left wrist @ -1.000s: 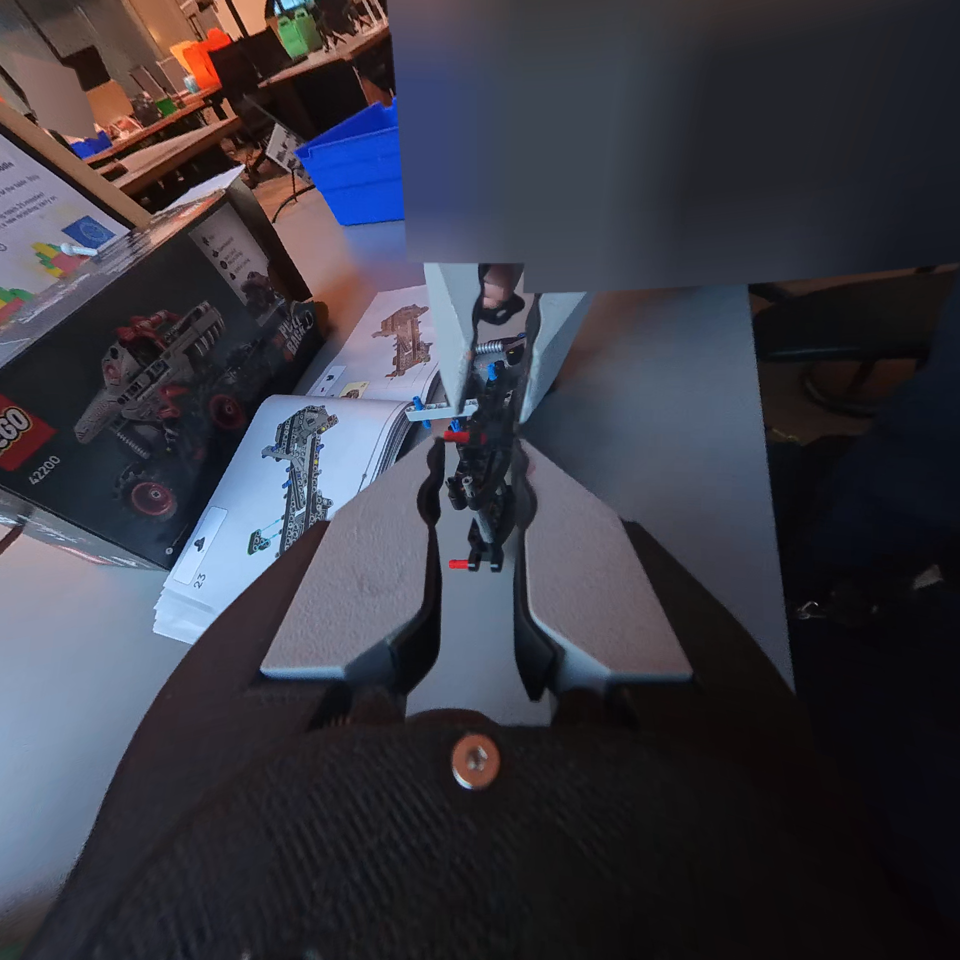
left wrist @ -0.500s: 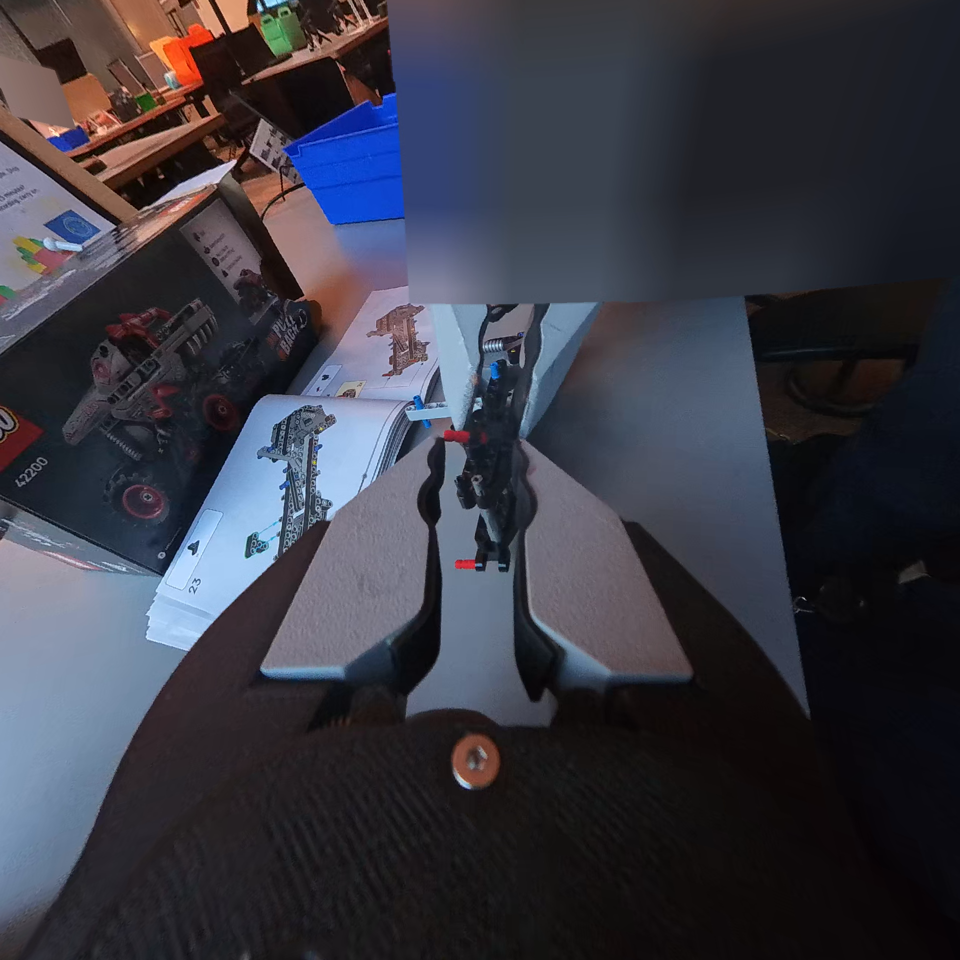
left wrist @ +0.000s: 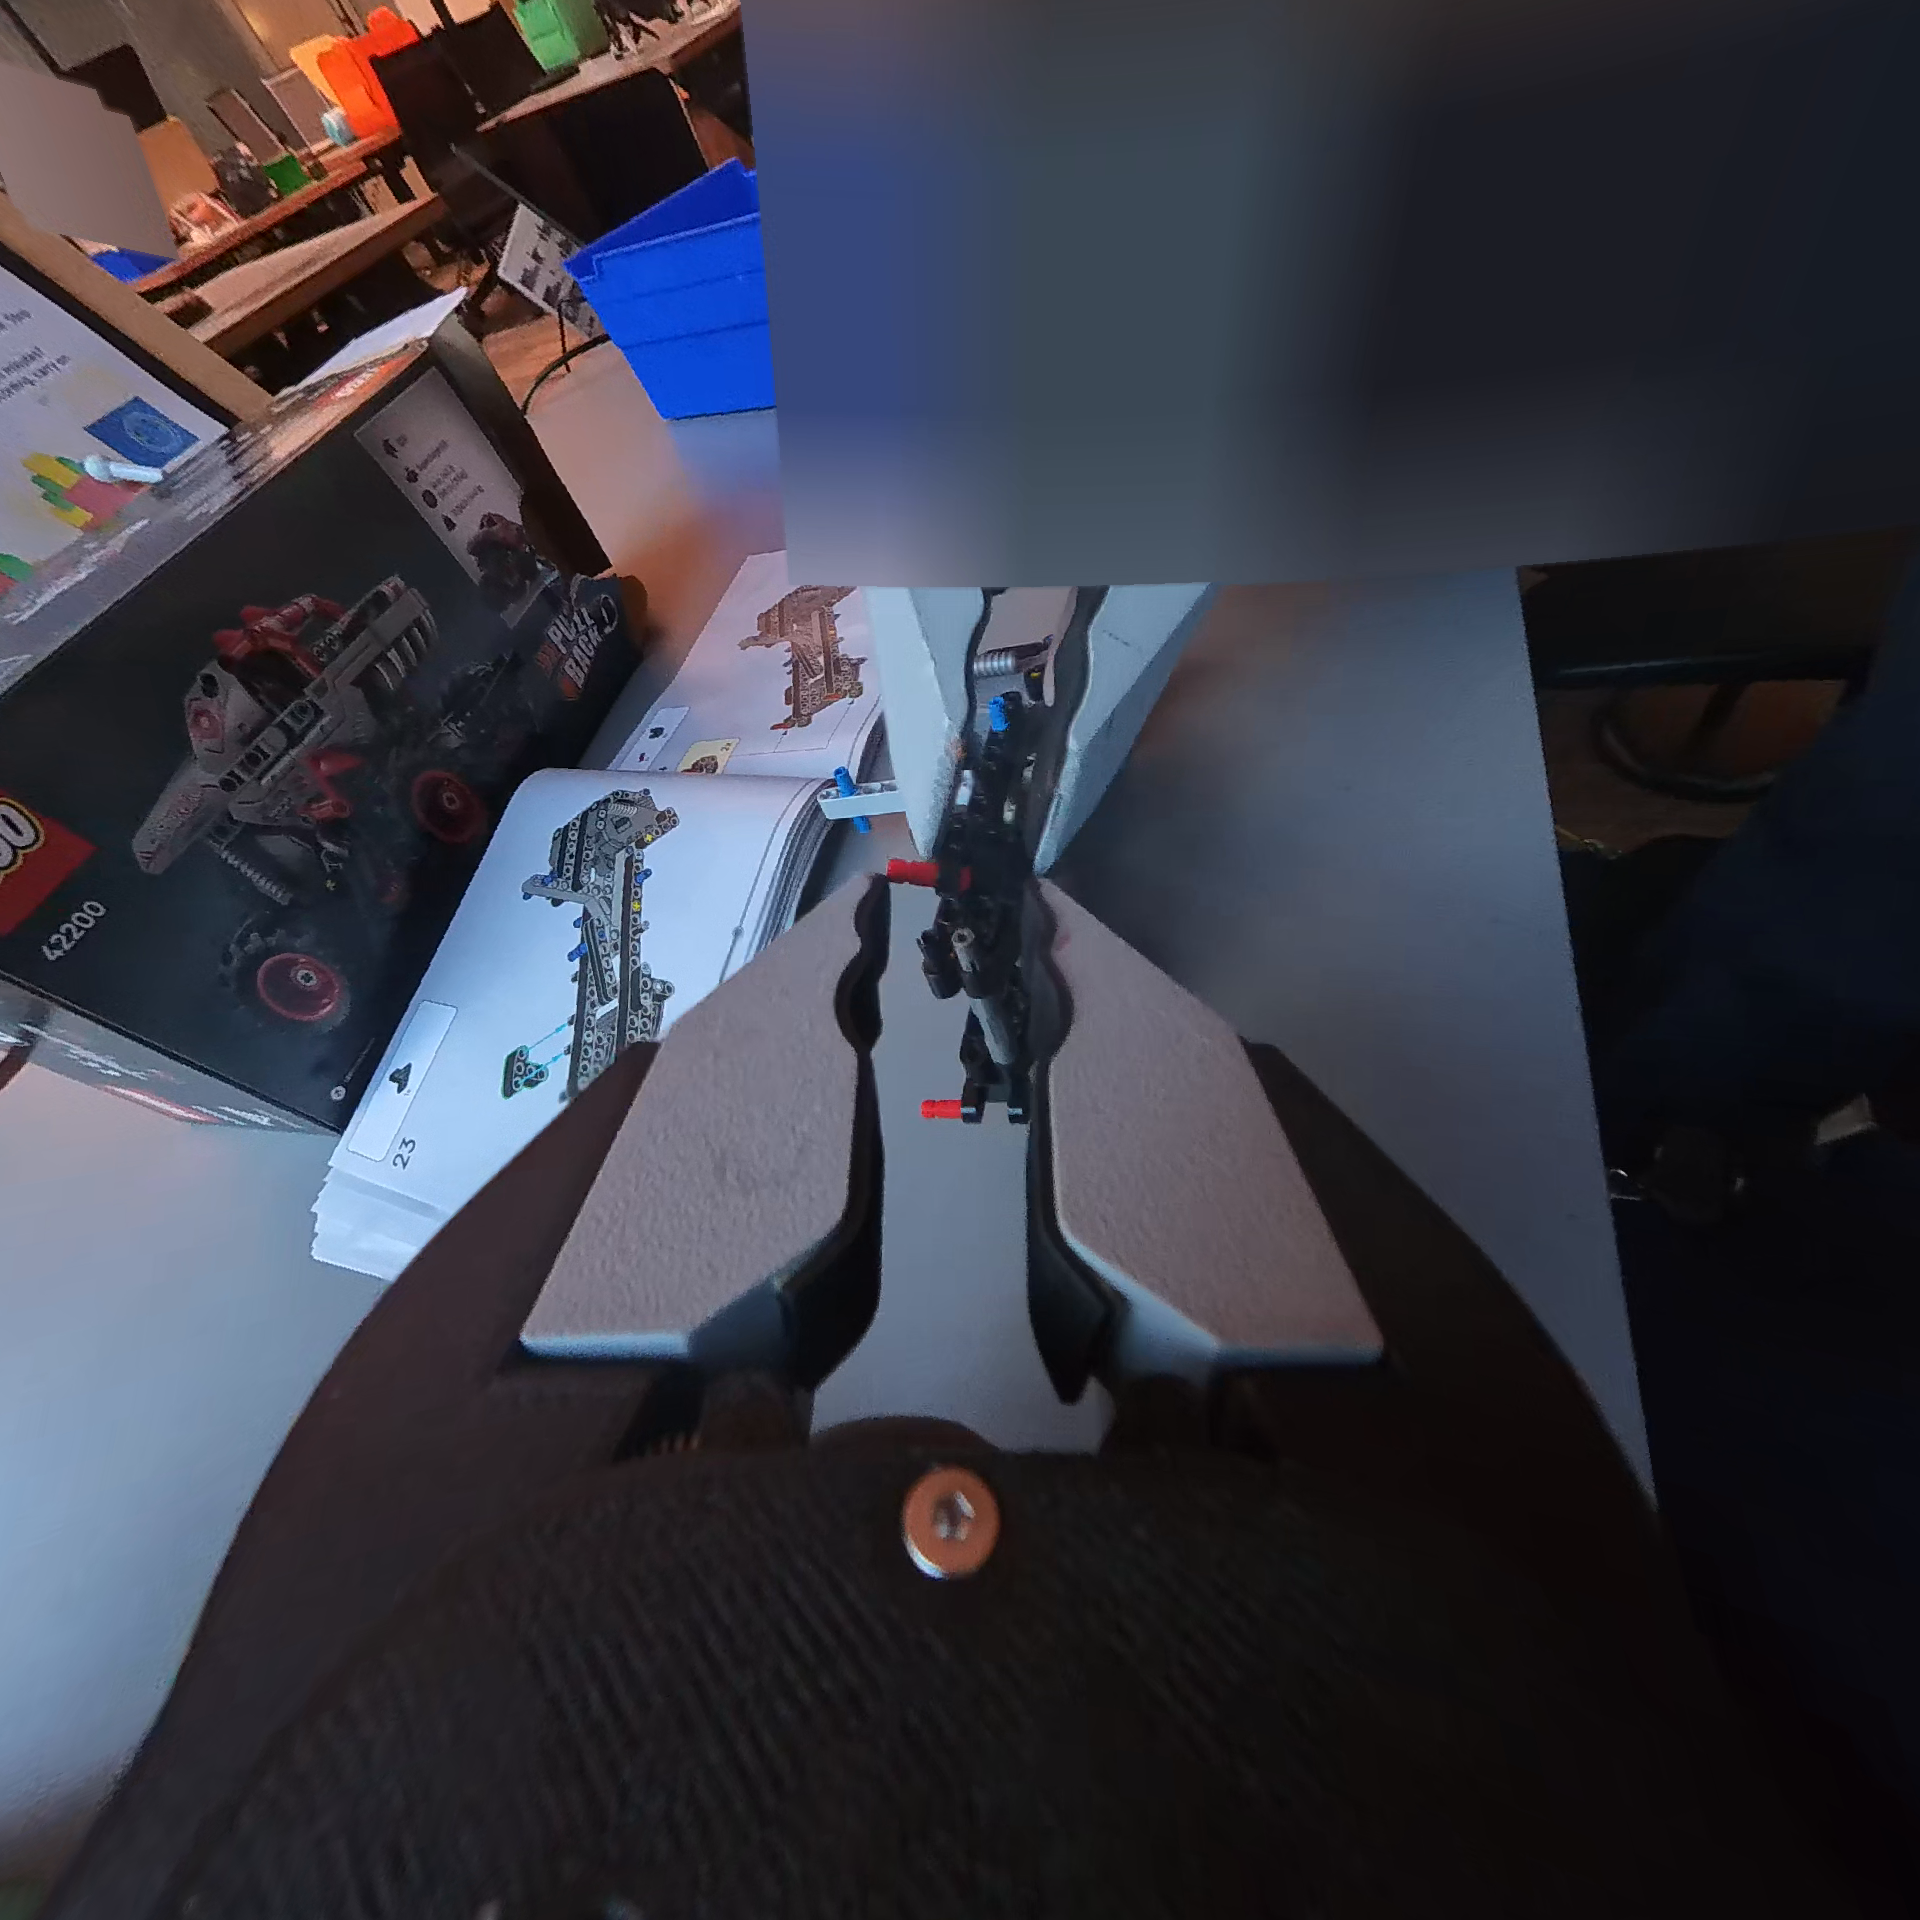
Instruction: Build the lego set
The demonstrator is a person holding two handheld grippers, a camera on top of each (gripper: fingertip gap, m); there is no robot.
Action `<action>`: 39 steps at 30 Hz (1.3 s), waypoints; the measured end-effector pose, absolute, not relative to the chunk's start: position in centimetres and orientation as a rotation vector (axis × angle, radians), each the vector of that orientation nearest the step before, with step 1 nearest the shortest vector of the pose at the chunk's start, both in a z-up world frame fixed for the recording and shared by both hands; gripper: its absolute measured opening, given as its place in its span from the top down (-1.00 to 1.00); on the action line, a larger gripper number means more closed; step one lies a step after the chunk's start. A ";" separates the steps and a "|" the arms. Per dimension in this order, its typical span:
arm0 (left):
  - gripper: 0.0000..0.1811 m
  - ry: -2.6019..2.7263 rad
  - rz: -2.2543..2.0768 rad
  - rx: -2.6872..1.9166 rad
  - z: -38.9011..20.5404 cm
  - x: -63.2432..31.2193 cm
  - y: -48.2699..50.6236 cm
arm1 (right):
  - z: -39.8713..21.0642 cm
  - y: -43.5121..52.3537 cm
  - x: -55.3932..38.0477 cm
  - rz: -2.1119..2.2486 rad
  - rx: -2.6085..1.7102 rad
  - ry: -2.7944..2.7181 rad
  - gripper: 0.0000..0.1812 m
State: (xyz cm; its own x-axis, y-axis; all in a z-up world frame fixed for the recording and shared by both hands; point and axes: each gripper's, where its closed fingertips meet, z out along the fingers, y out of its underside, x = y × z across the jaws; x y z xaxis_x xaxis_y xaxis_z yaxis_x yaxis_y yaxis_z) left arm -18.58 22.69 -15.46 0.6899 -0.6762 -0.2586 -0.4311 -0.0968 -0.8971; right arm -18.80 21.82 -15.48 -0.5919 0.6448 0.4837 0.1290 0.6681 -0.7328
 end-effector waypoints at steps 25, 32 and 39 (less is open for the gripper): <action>0.70 0.761 -0.490 -1.899 -18.1 -19.4 22.9 | -15.7 22.5 -19.2 1.056 -0.871 -2.124 0.87; 0.85 0.800 -0.517 -1.897 -19.2 -18.3 23.6 | -17.3 22.6 -19.7 1.027 -0.892 -2.158 0.87; 0.81 0.798 -0.499 -1.916 -19.6 -18.3 23.7 | -17.2 22.7 -19.5 1.057 -0.866 -2.145 0.87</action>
State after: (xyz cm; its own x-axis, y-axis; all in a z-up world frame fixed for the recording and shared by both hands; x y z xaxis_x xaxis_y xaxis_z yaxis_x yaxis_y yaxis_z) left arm -18.34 23.68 -19.57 0.7017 -0.7124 0.0063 -0.3168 -0.3200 -0.8929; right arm -19.54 22.70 -17.23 -0.6145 0.7585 0.2168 0.2900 0.4727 -0.8321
